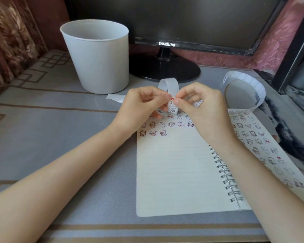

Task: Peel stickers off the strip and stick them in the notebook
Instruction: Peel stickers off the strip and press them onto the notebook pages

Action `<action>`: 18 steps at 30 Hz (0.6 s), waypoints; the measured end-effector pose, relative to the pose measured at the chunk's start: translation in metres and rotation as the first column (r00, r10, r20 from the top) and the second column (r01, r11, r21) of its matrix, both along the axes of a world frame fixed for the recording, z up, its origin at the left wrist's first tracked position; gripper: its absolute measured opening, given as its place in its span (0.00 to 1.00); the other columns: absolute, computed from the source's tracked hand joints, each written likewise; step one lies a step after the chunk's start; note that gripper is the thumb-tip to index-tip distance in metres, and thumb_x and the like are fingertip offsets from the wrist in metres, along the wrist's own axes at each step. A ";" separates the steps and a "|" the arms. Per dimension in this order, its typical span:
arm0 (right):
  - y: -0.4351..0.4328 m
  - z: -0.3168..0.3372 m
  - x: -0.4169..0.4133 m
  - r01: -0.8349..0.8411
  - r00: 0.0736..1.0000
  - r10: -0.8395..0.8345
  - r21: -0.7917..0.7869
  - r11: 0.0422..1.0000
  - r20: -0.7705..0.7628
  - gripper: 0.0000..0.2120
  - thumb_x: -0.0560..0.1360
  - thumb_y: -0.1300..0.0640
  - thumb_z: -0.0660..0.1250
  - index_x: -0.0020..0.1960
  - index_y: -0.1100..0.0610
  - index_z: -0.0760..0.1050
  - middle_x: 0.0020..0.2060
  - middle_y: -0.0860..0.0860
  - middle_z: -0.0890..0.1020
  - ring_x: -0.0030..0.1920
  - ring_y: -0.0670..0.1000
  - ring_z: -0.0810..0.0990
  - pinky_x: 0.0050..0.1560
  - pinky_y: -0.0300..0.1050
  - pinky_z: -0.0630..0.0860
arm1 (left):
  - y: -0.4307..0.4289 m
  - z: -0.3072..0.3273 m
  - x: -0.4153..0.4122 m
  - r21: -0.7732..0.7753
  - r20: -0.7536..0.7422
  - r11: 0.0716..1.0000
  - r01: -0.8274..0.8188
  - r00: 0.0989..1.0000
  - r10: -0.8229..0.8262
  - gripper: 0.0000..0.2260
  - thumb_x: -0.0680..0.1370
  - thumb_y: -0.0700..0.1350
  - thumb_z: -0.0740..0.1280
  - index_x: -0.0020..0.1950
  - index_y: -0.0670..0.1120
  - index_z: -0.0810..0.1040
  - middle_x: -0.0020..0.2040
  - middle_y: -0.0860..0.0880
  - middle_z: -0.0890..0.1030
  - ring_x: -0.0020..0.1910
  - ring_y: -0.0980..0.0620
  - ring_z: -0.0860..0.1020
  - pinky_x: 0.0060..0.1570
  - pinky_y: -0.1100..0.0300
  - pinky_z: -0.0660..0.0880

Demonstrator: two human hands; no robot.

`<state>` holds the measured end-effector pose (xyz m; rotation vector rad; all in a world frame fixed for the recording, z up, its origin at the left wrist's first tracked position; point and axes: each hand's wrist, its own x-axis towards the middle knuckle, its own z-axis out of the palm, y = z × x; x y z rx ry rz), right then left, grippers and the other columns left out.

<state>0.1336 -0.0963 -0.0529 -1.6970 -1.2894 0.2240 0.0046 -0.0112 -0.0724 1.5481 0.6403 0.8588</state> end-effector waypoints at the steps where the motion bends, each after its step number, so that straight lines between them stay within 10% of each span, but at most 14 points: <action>1: 0.000 0.000 0.000 0.008 1.000 -0.008 -0.010 1.000 0.013 0.02 0.71 0.58 0.73 0.43 0.55 0.80 0.34 0.47 0.82 0.35 0.47 0.80 0.36 0.36 0.73 | 0.000 0.000 0.000 -0.022 -0.001 1.000 -0.002 1.000 0.002 0.04 0.76 0.41 0.69 0.44 0.42 0.82 0.37 0.46 0.83 0.37 0.55 0.80 0.32 0.64 0.76; 18: -0.005 0.018 0.005 -0.011 0.984 0.001 -0.054 0.999 -0.179 0.03 0.69 0.58 0.75 0.40 0.53 0.81 0.35 0.47 0.83 0.33 0.41 0.77 0.40 0.33 0.75 | 0.001 0.001 0.000 -0.111 -0.018 0.992 -0.061 0.998 0.059 0.06 0.77 0.40 0.68 0.46 0.37 0.79 0.37 0.48 0.82 0.37 0.54 0.83 0.32 0.65 0.77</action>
